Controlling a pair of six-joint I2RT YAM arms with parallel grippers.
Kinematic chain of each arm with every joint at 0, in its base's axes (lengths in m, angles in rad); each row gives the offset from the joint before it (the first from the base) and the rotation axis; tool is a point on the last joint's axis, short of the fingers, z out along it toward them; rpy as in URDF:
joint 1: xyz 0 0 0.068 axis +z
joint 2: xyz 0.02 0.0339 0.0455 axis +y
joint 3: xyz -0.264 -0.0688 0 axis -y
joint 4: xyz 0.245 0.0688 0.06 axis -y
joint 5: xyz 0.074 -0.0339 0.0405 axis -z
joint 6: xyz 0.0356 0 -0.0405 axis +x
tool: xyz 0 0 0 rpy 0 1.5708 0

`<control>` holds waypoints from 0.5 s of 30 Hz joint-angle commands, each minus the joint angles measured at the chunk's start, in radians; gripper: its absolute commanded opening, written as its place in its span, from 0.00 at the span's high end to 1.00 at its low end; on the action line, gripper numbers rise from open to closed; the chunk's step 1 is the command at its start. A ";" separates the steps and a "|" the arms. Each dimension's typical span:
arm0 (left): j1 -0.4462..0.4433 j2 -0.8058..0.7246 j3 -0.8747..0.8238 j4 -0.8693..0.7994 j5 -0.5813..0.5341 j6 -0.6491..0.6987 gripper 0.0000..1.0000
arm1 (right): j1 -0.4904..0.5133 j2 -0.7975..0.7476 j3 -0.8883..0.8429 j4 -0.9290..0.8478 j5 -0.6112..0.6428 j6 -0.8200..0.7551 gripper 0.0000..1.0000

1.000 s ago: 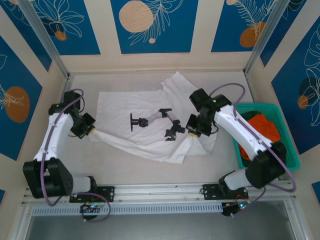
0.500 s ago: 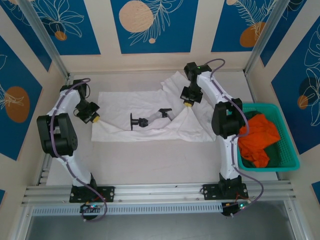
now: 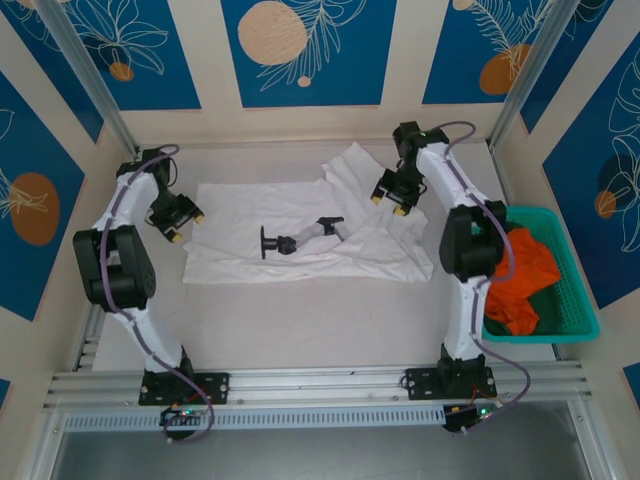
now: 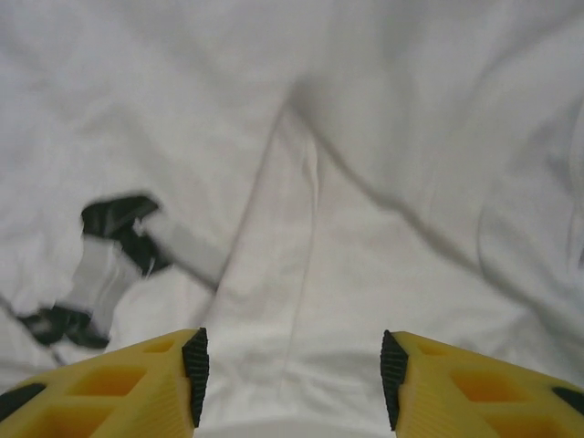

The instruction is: Fold and stack the t-shirts

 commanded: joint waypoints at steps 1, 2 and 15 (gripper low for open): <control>-0.130 -0.181 -0.104 -0.008 -0.030 0.035 0.47 | 0.026 -0.314 -0.304 0.150 -0.144 0.038 0.49; -0.159 -0.215 -0.156 0.000 -0.038 0.020 0.52 | 0.030 -0.378 -0.407 0.191 -0.152 0.054 0.51; -0.222 -0.316 -0.598 0.283 0.033 -0.127 0.43 | 0.015 -0.464 -0.820 0.312 -0.005 0.134 0.65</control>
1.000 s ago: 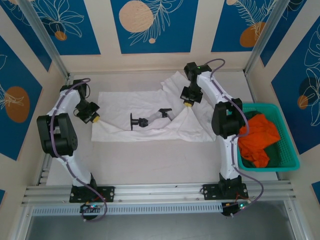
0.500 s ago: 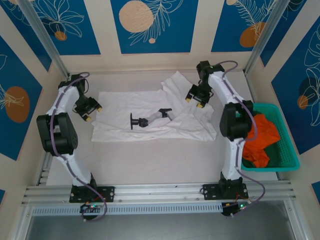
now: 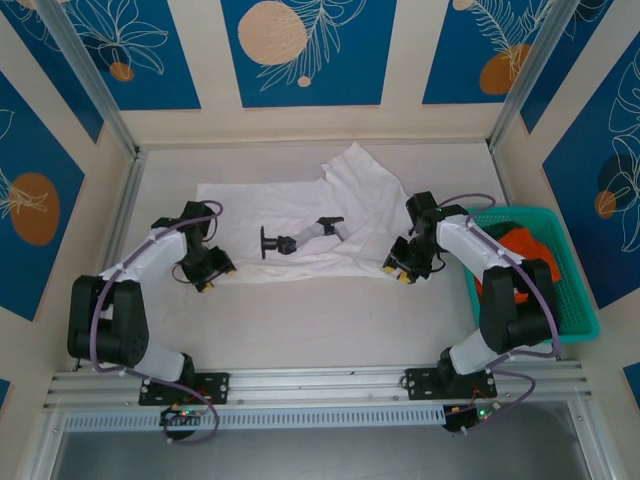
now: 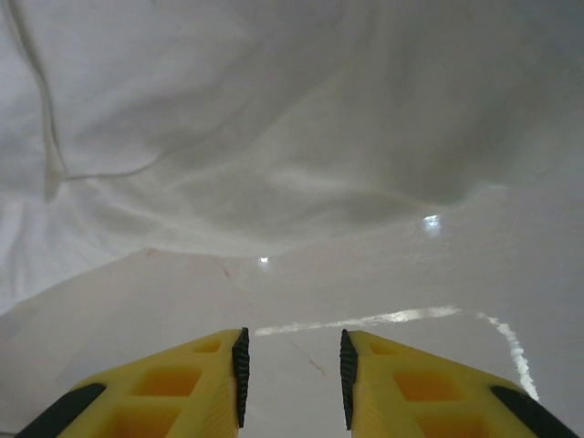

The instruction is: Fold and stack the t-shirts

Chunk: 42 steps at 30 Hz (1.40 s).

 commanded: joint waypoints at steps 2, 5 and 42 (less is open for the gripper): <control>0.009 0.050 -0.014 0.121 0.006 -0.034 0.43 | -0.005 0.067 0.034 0.018 0.082 0.033 0.65; 0.007 0.104 -0.016 0.136 -0.036 -0.019 0.40 | -0.005 0.123 0.050 0.001 0.113 0.043 0.65; 0.248 -0.117 0.037 -0.119 -0.246 0.155 0.33 | -0.023 -0.075 -0.027 0.026 0.188 0.024 0.40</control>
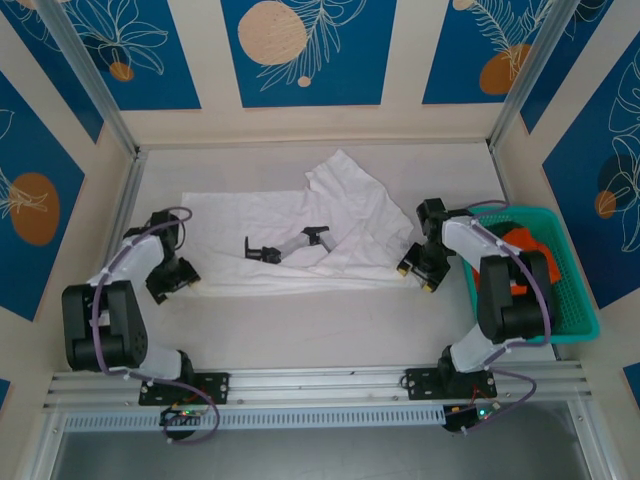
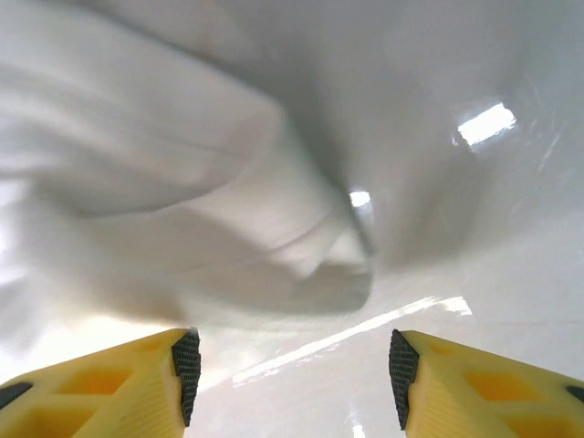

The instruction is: Fold and stack the t-shirts

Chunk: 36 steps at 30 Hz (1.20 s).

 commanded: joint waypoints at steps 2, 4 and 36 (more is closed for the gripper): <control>0.004 -0.084 0.125 -0.057 0.062 -0.004 0.33 | 0.084 -0.131 0.038 0.073 -0.045 -0.036 0.41; -0.004 -0.076 0.154 -0.048 0.101 -0.005 0.34 | 0.114 -0.132 0.066 0.114 -0.086 -0.041 0.41; -0.147 0.052 -0.026 0.112 0.124 0.100 0.34 | 0.346 0.489 0.522 0.001 -0.141 0.069 0.59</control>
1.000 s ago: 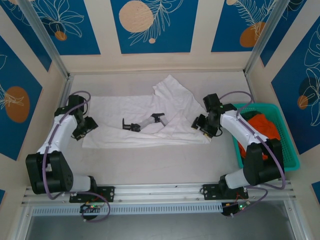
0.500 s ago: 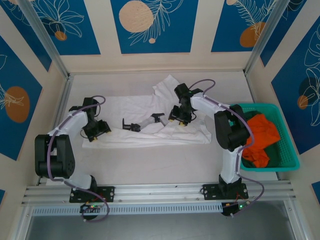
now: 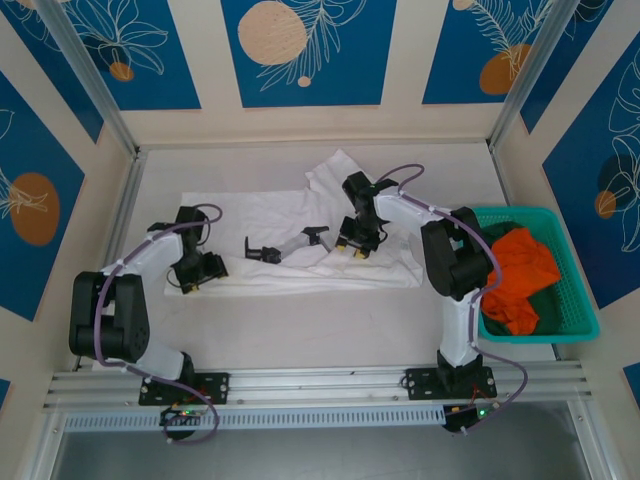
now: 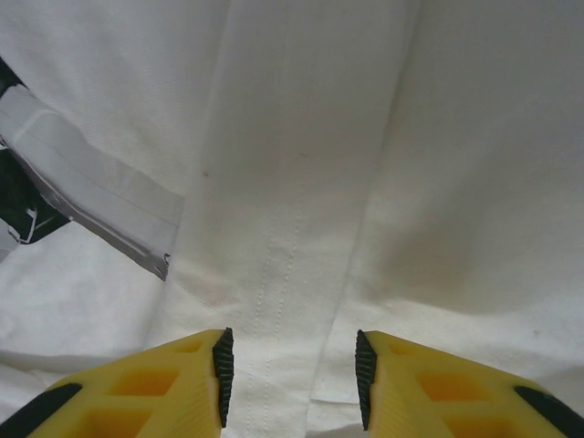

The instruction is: Fold and stack the t-shirts

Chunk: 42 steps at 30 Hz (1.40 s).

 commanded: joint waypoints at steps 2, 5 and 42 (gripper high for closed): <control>0.028 -0.024 -0.028 0.006 -0.067 0.026 0.34 | 0.018 0.054 0.032 -0.041 -0.027 0.025 0.61; 0.035 -0.041 -0.041 0.003 -0.096 0.029 0.34 | 0.022 0.074 0.039 -0.047 -0.029 0.035 0.65; 0.049 0.008 -0.084 -0.059 -0.284 0.002 0.35 | -0.062 0.092 0.195 -0.147 -0.181 0.046 0.69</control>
